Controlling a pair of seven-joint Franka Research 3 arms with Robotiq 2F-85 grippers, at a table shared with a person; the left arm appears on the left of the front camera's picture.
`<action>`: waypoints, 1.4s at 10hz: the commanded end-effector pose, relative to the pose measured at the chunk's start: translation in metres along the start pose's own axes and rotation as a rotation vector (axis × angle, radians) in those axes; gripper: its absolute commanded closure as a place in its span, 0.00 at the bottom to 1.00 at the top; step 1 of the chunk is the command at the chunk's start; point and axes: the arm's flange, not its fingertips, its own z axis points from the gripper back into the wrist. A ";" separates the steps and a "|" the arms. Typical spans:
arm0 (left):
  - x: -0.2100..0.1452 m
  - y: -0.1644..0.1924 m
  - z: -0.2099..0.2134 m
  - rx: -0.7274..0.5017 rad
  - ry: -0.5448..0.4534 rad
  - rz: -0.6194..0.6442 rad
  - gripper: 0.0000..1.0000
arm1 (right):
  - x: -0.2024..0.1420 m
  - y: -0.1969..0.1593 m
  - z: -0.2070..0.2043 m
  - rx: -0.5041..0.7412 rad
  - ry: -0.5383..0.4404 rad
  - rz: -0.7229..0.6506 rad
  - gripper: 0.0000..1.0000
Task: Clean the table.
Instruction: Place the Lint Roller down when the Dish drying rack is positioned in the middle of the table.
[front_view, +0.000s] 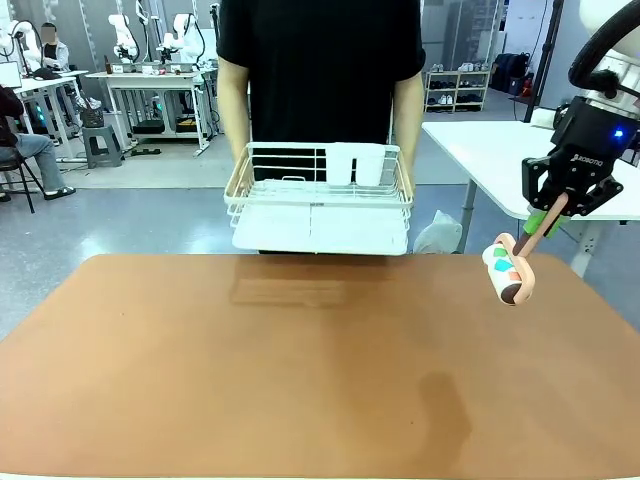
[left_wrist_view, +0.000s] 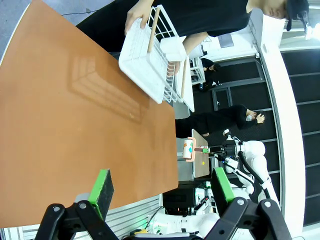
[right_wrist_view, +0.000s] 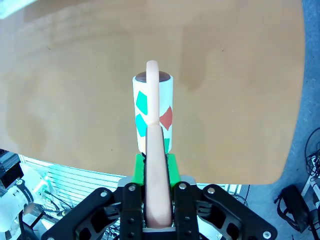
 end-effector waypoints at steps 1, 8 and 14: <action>0.002 0.000 0.003 -0.023 -0.003 -0.014 0.00 | 0.000 0.002 0.001 -0.001 -0.004 -0.001 0.79; 0.002 0.000 0.003 -0.023 -0.003 -0.014 0.00 | 0.000 0.002 0.001 -0.001 -0.004 -0.001 0.79; 0.002 0.000 0.003 -0.023 -0.003 -0.014 0.00 | 0.000 0.002 0.001 -0.001 -0.004 -0.001 0.79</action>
